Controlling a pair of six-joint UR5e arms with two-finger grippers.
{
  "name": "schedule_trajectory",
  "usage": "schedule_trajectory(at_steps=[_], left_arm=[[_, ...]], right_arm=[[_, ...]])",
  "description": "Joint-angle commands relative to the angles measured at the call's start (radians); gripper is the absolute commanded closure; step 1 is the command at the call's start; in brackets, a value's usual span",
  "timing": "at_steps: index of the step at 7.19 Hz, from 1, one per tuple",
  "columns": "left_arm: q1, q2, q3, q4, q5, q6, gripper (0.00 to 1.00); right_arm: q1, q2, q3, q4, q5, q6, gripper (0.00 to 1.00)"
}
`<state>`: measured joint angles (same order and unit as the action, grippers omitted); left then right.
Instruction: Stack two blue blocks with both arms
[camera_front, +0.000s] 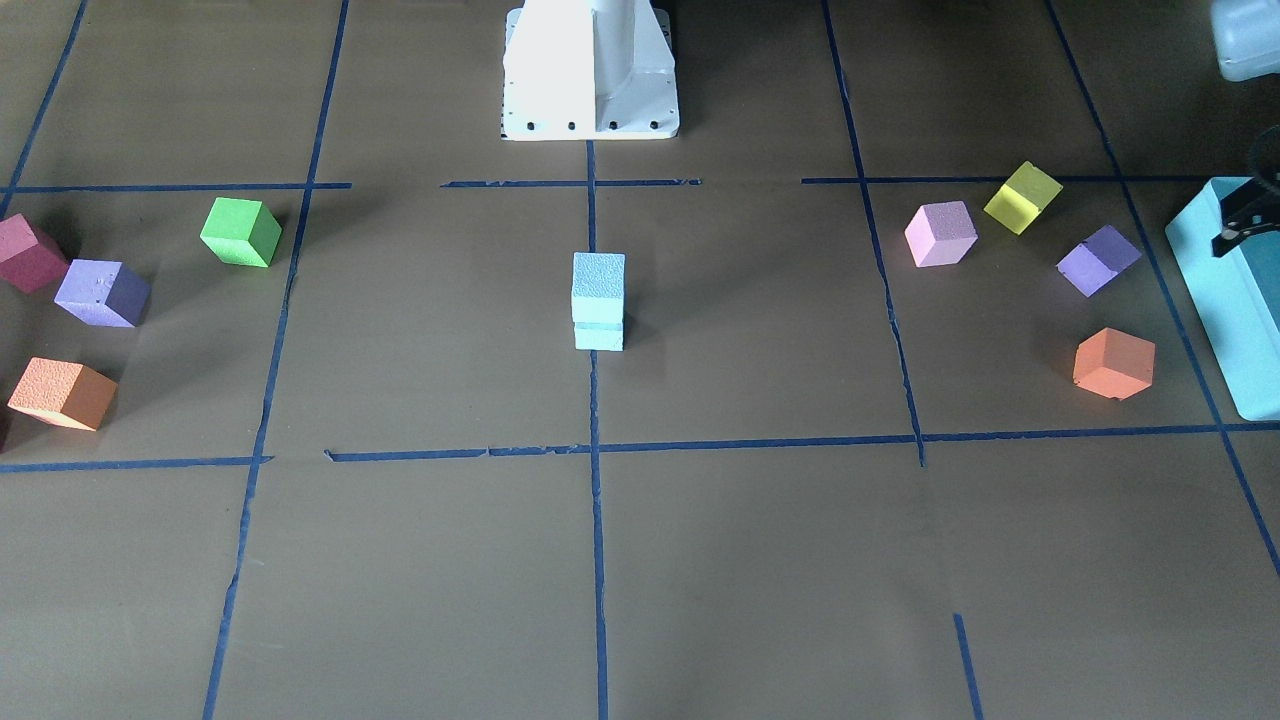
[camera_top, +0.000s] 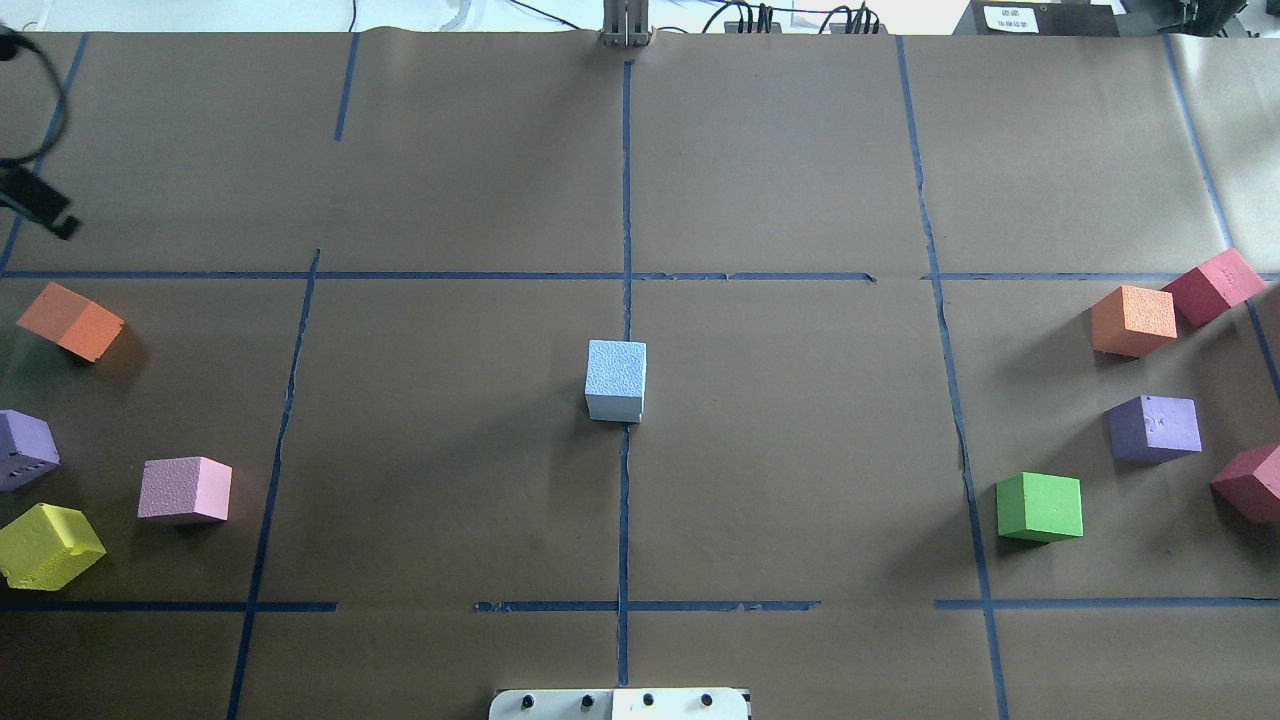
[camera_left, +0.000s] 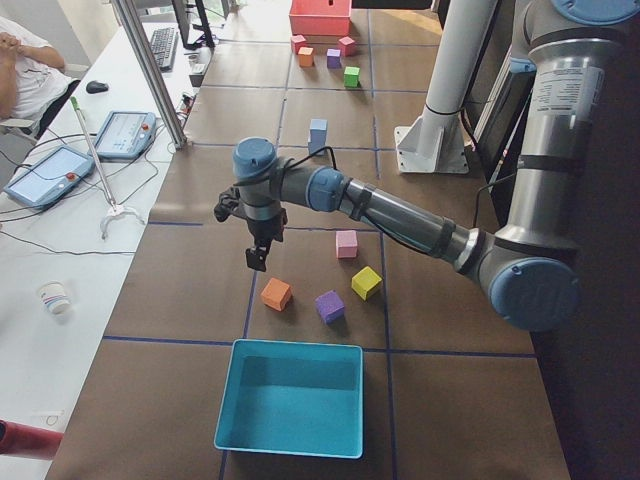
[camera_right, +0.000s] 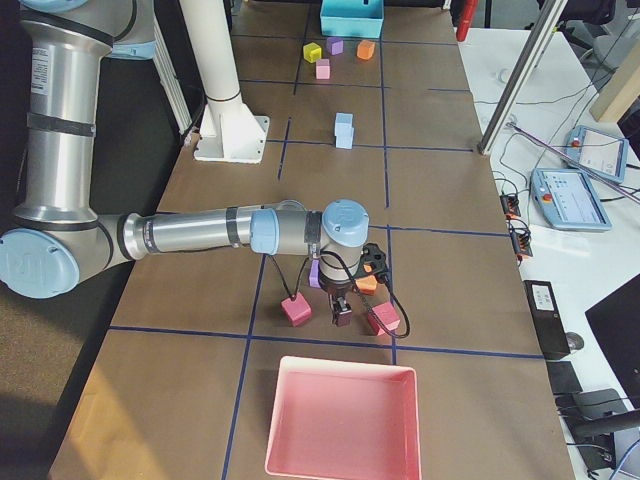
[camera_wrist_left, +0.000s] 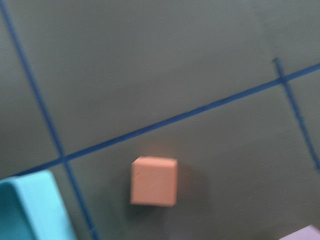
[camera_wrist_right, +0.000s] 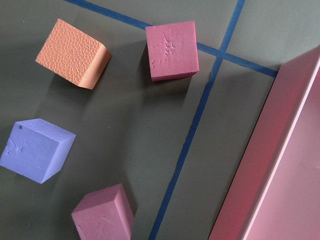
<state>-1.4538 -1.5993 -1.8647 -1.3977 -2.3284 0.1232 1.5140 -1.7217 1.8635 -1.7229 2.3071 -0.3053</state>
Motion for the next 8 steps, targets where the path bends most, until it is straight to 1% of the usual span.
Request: schedule_trajectory(at_steps=[1,2,3,4,5,8], left_arm=[[-0.106,0.135,0.025,-0.020,-0.020,0.087,0.00],[-0.115,0.175,0.030,-0.064,-0.044,0.088,0.00],[-0.114,0.195,0.039,-0.067,-0.040,0.085,0.00],[-0.115,0.196,0.074,-0.067,-0.039,0.081,0.00],[-0.117,0.190,0.085,-0.066,-0.034,0.081,0.00],[-0.115,0.186,0.076,-0.066,0.004,0.087,0.00]], right_arm=[[0.000,0.002,0.000,0.000,0.000,0.000,0.00],[0.000,0.002,-0.001,0.000,0.000,0.000,0.00],[0.000,0.002,-0.001,0.000,0.000,0.000,0.00],[0.000,0.002,-0.001,0.000,0.000,0.000,0.00],[-0.002,0.002,-0.003,0.000,0.000,0.002,0.00],[0.000,0.002,-0.001,0.000,0.000,0.000,0.00]])
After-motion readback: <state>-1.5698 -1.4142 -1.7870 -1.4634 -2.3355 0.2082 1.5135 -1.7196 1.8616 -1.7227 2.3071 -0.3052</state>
